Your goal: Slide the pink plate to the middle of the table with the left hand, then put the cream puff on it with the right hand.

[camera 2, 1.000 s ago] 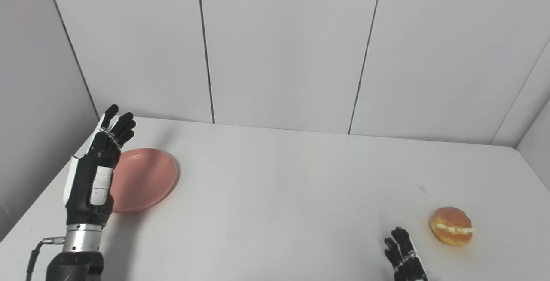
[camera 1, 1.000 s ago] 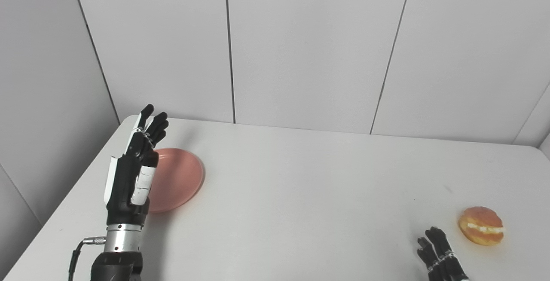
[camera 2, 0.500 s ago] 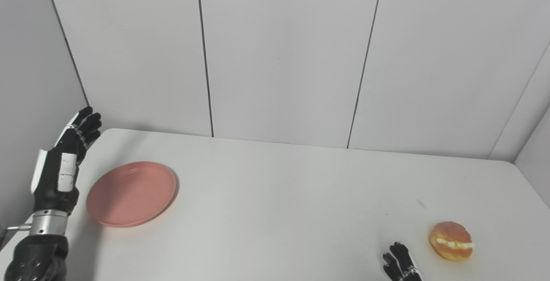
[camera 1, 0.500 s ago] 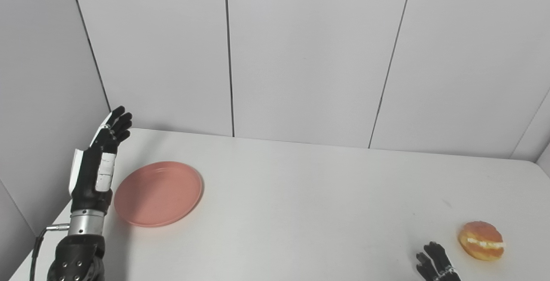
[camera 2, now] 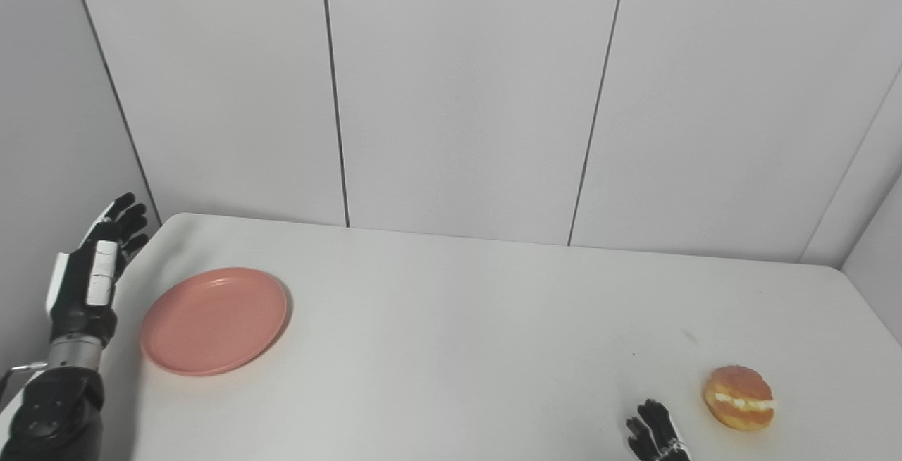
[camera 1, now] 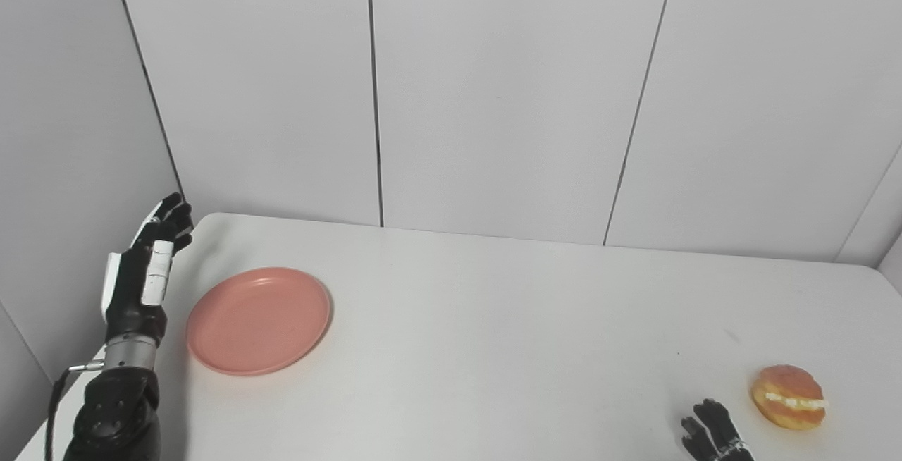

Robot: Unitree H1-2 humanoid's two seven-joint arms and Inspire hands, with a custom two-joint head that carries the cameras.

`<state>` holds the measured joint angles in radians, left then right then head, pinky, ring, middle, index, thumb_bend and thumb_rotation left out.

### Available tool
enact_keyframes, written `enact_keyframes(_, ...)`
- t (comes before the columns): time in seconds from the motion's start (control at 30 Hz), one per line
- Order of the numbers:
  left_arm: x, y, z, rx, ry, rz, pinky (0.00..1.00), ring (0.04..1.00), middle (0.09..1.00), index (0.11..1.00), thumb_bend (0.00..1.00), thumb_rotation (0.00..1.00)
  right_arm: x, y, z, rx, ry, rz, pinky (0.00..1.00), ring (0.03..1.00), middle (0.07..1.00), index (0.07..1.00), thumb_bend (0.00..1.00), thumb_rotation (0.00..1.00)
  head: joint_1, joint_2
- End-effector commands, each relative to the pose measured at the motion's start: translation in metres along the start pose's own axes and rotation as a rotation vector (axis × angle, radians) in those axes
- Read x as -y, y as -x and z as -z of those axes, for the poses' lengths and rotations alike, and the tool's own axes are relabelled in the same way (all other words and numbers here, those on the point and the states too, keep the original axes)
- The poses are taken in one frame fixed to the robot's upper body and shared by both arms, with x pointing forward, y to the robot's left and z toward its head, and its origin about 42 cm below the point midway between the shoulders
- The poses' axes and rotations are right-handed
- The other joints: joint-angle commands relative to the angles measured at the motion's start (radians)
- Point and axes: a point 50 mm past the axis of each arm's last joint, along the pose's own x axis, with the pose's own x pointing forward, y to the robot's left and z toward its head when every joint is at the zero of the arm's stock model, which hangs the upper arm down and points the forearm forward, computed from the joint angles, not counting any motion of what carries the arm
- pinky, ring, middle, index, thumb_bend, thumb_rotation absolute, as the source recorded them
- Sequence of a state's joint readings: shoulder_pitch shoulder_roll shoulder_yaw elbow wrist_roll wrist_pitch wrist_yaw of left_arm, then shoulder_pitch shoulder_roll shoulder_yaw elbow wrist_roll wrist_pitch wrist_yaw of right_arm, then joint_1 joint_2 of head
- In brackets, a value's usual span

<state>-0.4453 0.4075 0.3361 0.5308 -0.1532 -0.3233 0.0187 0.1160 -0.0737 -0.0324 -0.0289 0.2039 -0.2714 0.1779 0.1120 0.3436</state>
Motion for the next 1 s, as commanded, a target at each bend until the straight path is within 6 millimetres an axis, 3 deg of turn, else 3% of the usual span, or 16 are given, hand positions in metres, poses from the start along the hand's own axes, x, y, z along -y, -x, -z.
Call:
enact_keyframes(0.0,-0.010,-0.026,-0.023,0.101,0.004,-0.003,0.91,0.913,0.887,0.847,0.93,0.93,0.006,0.015,0.034,-0.199,-0.005,0.045,0.95,0.919,0.942,0.924,0.85,1.00,0.000,0.002)
enact_keyframes(0.2,-0.015,-0.029,-0.001,0.030,0.018,-0.003,0.85,0.917,0.883,0.863,0.89,0.95,0.005,0.015,0.034,-0.198,-0.003,0.046,0.95,0.921,0.946,0.928,0.85,1.00,-0.002,0.007)
enact_keyframes(0.37,-0.019,-0.029,0.022,-0.040,0.022,-0.007,0.79,0.882,0.853,0.833,1.00,0.87,0.005,0.015,0.033,-0.200,-0.005,0.046,0.95,0.924,0.946,0.930,0.86,1.00,-0.005,0.011)
enact_keyframes(0.6,-0.028,-0.025,0.047,-0.168,0.026,-0.014,0.87,0.893,0.842,0.823,1.00,0.84,0.005,0.016,0.032,-0.200,0.002,0.045,0.94,0.911,0.938,0.921,0.86,1.00,-0.007,0.017)
enact_keyframes(0.8,-0.036,-0.022,0.057,-0.228,0.032,-0.012,0.80,0.882,0.836,0.816,1.00,0.84,0.005,0.015,0.032,-0.201,0.002,0.044,0.95,0.918,0.943,0.925,0.85,1.00,-0.007,0.021)
enact_keyframes(0.97,-0.028,-0.020,0.063,-0.254,0.086,0.010,0.89,0.884,0.843,0.807,1.00,0.80,0.006,0.015,0.033,-0.207,0.006,0.043,0.95,0.920,0.947,0.926,0.86,1.00,-0.008,0.021)
